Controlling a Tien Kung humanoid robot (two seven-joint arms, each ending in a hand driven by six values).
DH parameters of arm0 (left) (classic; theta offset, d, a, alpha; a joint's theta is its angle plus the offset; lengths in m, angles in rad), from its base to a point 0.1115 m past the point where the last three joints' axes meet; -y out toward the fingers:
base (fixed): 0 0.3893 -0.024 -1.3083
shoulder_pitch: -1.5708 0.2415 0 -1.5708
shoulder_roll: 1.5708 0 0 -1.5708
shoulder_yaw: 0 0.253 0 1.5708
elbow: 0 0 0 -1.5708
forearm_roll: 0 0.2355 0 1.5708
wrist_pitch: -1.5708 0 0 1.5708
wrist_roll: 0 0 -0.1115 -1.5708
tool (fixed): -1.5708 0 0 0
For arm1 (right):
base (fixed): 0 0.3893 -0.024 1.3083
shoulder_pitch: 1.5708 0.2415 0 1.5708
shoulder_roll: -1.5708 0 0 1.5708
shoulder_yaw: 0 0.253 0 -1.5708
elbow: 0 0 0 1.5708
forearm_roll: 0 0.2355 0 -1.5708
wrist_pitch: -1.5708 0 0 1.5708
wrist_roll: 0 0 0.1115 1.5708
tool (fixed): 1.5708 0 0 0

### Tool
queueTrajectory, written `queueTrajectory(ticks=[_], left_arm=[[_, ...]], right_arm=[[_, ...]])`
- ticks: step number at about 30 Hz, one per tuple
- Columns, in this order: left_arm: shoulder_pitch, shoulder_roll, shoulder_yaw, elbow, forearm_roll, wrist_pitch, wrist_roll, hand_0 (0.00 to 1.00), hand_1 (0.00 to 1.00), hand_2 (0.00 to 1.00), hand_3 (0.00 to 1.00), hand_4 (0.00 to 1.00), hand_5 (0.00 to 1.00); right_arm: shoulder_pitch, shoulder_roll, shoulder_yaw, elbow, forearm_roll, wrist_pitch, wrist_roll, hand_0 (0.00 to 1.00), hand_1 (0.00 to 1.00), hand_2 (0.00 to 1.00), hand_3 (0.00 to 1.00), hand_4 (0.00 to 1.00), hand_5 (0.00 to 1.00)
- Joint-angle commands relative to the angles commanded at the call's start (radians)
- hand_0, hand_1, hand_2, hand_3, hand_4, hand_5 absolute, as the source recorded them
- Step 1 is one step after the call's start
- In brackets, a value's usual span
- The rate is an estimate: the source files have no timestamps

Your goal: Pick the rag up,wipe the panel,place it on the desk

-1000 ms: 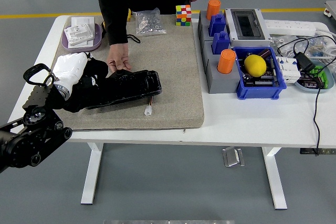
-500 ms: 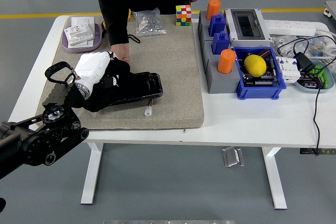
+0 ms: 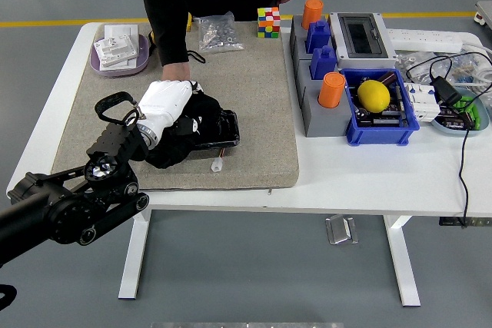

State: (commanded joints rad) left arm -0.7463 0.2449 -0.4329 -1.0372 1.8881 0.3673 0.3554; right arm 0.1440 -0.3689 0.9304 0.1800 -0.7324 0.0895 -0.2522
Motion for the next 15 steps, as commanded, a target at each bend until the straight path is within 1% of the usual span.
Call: queueTrajectory(ticks=[3,9,15], left_arm=[[-0.006,-0.003,0.022,-0.015,-0.002,-0.003,0.002,0.225,0.266,0.495,0.313,0.150,0.002],[-0.013,-0.008,0.059,-0.063,-0.005,-0.011,0.004,0.227,0.266,0.496,0.314,0.152,0.002],[-0.018,-0.011,0.077,-0.085,-0.007,-0.011,0.004,0.226,0.267,0.496,0.315,0.155,0.002]], right_arm=[[0.001,-0.002,0.001,0.000,-0.002,0.001,-0.002,0.720,0.634,0.678,0.587,0.977,0.553],[0.002,-0.001,0.000,0.000,-0.002,0.001,-0.001,0.720,0.634,0.678,0.588,0.977,0.553],[0.001,0.000,0.007,0.000,-0.009,0.000,-0.003,0.721,0.634,0.678,0.588,0.977,0.553]])
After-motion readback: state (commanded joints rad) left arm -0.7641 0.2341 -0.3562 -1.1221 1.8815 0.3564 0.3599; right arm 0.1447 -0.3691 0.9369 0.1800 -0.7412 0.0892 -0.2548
